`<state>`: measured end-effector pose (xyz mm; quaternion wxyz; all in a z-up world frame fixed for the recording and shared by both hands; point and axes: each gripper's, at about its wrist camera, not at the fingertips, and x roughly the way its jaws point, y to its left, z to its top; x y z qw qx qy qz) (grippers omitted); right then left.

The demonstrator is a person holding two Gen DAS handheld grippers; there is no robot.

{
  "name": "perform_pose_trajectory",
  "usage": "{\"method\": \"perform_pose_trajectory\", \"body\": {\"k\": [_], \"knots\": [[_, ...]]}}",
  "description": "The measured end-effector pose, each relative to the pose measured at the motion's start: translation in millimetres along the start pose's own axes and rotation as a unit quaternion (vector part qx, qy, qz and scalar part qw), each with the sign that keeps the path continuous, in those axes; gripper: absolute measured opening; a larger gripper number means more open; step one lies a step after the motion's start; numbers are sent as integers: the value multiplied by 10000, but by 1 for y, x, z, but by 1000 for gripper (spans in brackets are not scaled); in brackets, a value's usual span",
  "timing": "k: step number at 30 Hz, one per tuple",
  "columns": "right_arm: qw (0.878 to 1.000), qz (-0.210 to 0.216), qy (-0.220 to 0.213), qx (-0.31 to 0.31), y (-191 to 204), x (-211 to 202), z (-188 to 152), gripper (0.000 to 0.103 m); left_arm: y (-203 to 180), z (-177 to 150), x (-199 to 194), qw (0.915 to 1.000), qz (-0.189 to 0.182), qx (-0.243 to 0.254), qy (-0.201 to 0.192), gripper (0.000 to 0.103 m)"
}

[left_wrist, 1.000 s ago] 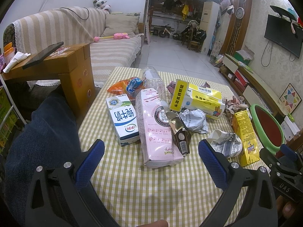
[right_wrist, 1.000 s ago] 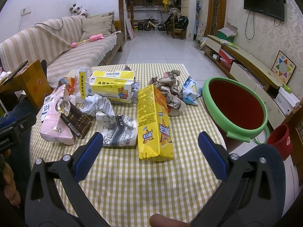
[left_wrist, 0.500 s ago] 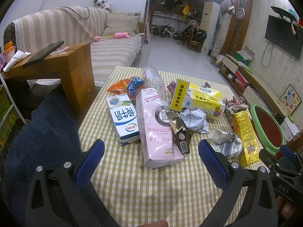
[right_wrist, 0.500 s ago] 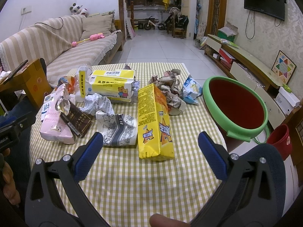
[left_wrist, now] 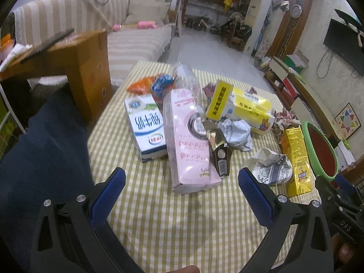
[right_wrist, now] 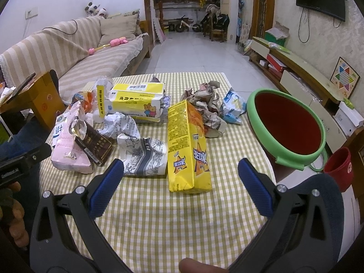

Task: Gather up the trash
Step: 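Grasp the pink carton with the left tool while the right tool grasps the yellow snack box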

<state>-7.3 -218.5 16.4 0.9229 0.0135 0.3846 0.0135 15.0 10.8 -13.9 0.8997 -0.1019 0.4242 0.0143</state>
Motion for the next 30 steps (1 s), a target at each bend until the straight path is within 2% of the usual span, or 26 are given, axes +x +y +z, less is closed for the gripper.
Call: {"method": "perform_pose_trajectory", "body": {"k": [9,12,18,25,30], "knots": [[9994,130,304,-71,-9,19,13,99,-6,7,27,9985,-86,41,531,95],[9993,41,369,-74,-14,29,18,99,-1,10,39,9967,-216,-187,766,95],[9970,58,763,-63,-23,58,21,99,3,15,66,9921,-335,-495,1100,95],[9974,82,708,132,-30,74,38,99,4,19,79,9905,-398,-596,1175,95],[9954,76,958,43,-25,94,45,99,3,22,89,9887,-478,-650,1262,94]]}}
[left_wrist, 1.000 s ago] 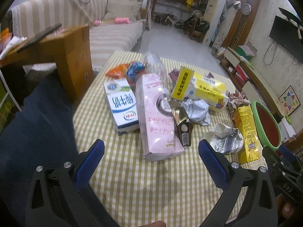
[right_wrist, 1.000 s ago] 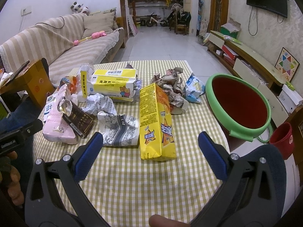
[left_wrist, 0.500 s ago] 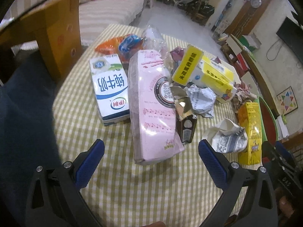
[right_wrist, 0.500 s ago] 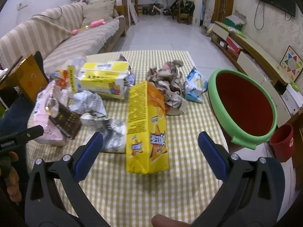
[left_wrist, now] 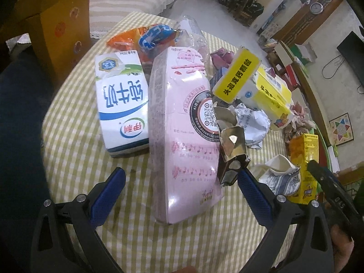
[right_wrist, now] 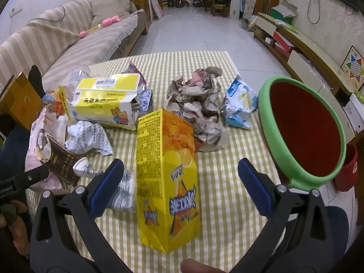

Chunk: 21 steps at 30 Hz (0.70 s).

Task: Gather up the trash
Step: 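Grasp the pink carton with the left tool while the right tool grasps the yellow snack box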

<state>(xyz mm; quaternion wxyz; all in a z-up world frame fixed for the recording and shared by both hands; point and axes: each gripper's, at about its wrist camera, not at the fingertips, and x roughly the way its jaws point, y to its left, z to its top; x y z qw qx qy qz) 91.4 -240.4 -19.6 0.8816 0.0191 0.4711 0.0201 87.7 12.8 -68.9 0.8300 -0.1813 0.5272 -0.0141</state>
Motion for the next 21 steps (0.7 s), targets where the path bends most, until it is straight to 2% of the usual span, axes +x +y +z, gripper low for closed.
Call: {"method": "perform_pose_trajectory", "body": {"k": [7,10,12,15,17,19,21], "knots": [[9997,37,195,113,-2,16,0,99,1,4,11,9998,-156,-43,147,89],[9995,118,238,162,-7,20,3,98,-2,5,18,9996,-185,-35,228,75],[9993,186,269,191,-8,21,4,94,-6,5,20,9995,-205,16,235,66],[9989,250,347,215,-10,24,6,81,-13,2,21,9994,-239,95,226,54],[9984,316,415,216,-12,26,5,69,-14,2,21,9994,-257,91,230,51],[9983,370,414,183,-11,25,5,63,-13,3,21,9993,-295,33,238,49],[9985,362,391,133,-9,22,4,63,-9,4,20,9992,-323,12,236,46]]}}
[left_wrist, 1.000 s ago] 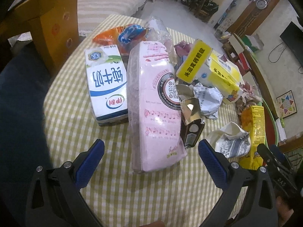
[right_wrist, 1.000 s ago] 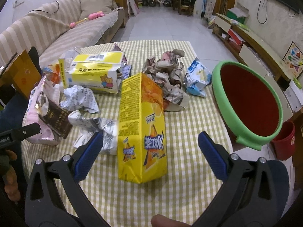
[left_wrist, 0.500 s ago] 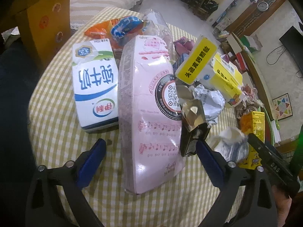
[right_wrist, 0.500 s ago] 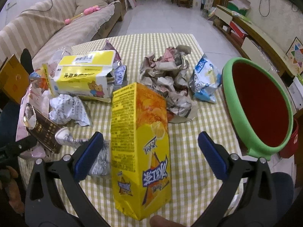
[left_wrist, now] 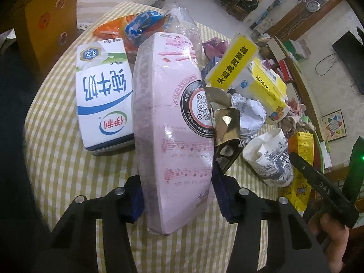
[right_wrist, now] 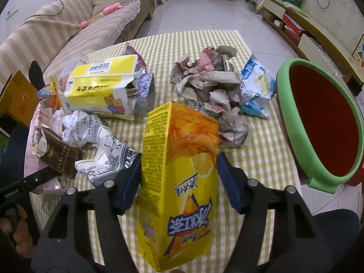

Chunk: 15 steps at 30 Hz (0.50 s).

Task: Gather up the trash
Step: 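Grasp the pink carton with the left tool while the right tool grasps the yellow snack box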

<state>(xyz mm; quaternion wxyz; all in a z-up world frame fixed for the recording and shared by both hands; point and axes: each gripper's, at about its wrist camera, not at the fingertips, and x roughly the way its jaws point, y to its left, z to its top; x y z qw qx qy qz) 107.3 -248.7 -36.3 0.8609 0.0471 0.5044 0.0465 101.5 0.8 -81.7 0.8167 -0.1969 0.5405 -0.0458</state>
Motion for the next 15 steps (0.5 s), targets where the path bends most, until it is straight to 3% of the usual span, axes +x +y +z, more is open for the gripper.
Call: {"method": "perform_pose_trajectory", "body": {"k": [3,15], "knots": [[10000,17,-18,25,-1,-4,-2,63,-3,0,-6,9998,52,139,-129,42],[9994,186,-286,-4,1,-40,-6,62,2,-6,-47,9979,286,322,-494,41]]}}
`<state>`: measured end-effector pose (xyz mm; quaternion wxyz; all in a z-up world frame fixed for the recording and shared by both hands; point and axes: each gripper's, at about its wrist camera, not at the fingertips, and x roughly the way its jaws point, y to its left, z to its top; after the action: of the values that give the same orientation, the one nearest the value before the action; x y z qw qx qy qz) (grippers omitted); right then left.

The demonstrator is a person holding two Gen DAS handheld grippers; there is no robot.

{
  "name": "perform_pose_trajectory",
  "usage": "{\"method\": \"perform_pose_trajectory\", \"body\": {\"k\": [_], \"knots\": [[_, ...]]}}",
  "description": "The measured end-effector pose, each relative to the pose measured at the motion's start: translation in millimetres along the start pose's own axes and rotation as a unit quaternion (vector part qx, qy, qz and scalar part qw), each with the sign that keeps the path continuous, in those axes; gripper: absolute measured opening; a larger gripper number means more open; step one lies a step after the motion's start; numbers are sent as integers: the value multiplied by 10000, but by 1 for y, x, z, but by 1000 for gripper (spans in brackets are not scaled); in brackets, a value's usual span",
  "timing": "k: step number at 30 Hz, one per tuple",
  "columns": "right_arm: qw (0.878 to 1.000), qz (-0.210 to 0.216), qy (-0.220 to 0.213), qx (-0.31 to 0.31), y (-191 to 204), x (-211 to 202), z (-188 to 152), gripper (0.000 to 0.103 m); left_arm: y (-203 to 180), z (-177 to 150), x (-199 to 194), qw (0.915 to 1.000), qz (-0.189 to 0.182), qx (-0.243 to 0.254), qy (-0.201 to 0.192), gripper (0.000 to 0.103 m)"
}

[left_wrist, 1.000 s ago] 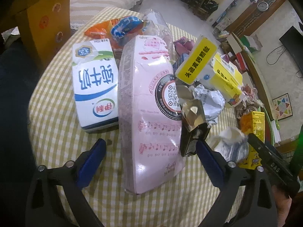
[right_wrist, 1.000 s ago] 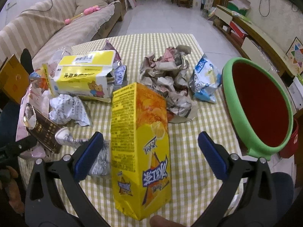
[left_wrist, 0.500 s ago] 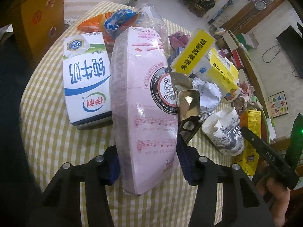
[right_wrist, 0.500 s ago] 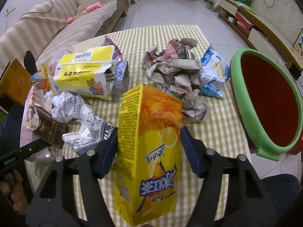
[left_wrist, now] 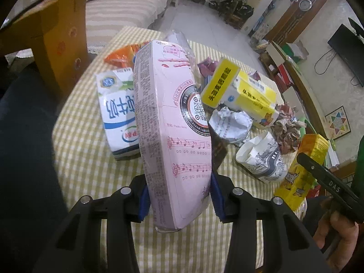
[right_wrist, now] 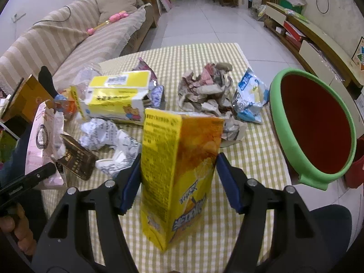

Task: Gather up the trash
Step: 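Grasp the pink carton with the left tool while the right tool grasps the yellow snack box, then carry both cartons over the green-rimmed bin and open both tools to drop them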

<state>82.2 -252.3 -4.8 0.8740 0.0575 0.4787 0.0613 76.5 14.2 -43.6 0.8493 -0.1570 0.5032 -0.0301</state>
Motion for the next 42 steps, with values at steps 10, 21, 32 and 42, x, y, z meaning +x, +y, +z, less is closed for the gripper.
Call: {"method": "perform_pose_trajectory", "body": {"k": [10,21,32,42], "knots": [[9998,166,-119,-64,7,-18,0,40,1,-11,-37,9993,103,167,-307,41],[9987,337,-361,-117,11,-41,2,39,-12,-13,-60,9976,18,441,-542,41],[9973,354,-632,-65,4,-59,11,39,-46,-3,-69,9946,-146,817,-630,41],[9956,193,-890,213,-35,-75,25,39,-102,19,-61,9888,-477,1271,-615,41]]}}
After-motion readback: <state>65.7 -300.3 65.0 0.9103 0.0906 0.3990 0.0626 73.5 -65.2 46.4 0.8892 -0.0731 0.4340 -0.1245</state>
